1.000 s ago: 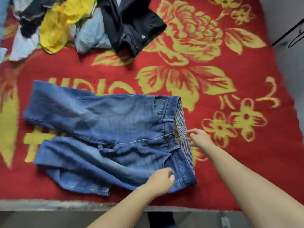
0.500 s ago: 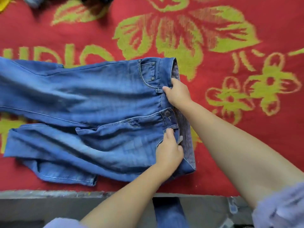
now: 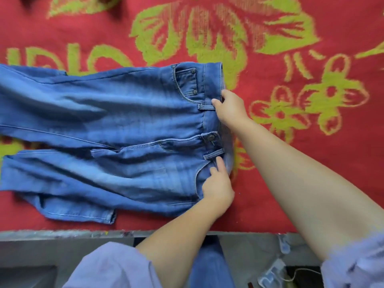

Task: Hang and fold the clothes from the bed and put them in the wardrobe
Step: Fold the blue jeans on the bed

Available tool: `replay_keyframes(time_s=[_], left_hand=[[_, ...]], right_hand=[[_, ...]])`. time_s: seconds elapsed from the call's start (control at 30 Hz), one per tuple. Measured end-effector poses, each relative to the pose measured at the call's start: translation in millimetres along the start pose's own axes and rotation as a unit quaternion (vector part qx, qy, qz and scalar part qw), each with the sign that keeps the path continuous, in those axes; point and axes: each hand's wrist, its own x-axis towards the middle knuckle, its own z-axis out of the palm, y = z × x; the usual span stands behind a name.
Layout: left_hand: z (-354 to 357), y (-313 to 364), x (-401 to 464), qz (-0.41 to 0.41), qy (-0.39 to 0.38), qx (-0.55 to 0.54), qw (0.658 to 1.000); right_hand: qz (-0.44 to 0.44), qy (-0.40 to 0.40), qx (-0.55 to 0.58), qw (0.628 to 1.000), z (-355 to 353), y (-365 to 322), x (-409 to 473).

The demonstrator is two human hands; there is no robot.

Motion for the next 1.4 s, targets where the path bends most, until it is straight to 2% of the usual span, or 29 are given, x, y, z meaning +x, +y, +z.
replay_keyframes(time_s=[0.1,0.13,0.2,0.27,0.3,0.4,0.47,0.57,0.67,0.77,0.9,1.0,1.07,1.17,1.3,1.33,1.4], left_hand=[[-9,35,-36,0.109,-0.014,-0.111,0.988],[-8,53,-49,0.149,-0.037,-0.171,0.973],[-5,87,-69,0.21,-0.141,-0.28,0.926],[-4,106,-74,0.236,-0.223,-0.283,0.903],[-7,106,-70,0.248,-0.225,-0.264,0.904],[-31,67,-48,0.237,-0.136,-0.265,0.925],[-57,11,-28,0.182,-0.063,-0.266,0.945],[-106,-95,-5,0.097,0.069,-0.209,0.971],[-151,-190,4,0.046,0.171,-0.165,0.97],[-186,-260,16,0.062,0.228,-0.08,0.968],[-222,-323,44,0.037,0.322,0.09,0.942],[-240,-366,65,-0.046,0.334,0.122,0.934],[-249,-396,81,-0.096,0.336,0.091,0.933],[-273,-436,101,-0.127,0.373,-0.066,0.917],[-314,-453,102,-0.025,0.346,-0.256,0.902],[-326,-447,94,-0.005,0.365,-0.293,0.883],[-359,-432,75,0.062,0.447,-0.366,0.814]], right_hand=[[0.003,0.061,-0.047,0.997,-50,17,-12],[0.012,0.084,-0.074,0.994,-71,29,-15],[0.038,0.137,-0.131,0.981,-118,58,-20],[0.095,0.175,-0.165,0.966,-156,84,-24],[0.126,0.186,-0.182,0.957,-166,93,-25],[0.121,0.167,-0.215,0.955,-152,90,-27],[0.061,0.125,-0.203,0.969,-110,67,-36],[-0.048,0.04,-0.204,0.977,-31,18,-61],[-0.164,-0.031,-0.198,0.966,37,-28,-81],[-0.245,-0.058,-0.206,0.946,85,-64,-82],[-0.225,-0.075,-0.229,0.944,128,-100,-67],[-0.172,-0.069,-0.335,0.924,151,-115,-56],[-0.141,-0.042,-0.398,0.906,163,-120,-52],[-0.113,-0.041,-0.403,0.907,172,-123,-45],[-0.097,-0.001,-0.303,0.948,161,-125,-49],[-0.096,0.015,-0.278,0.956,155,-126,-51],[-0.097,0.036,-0.258,0.961,145,-132,-53]])
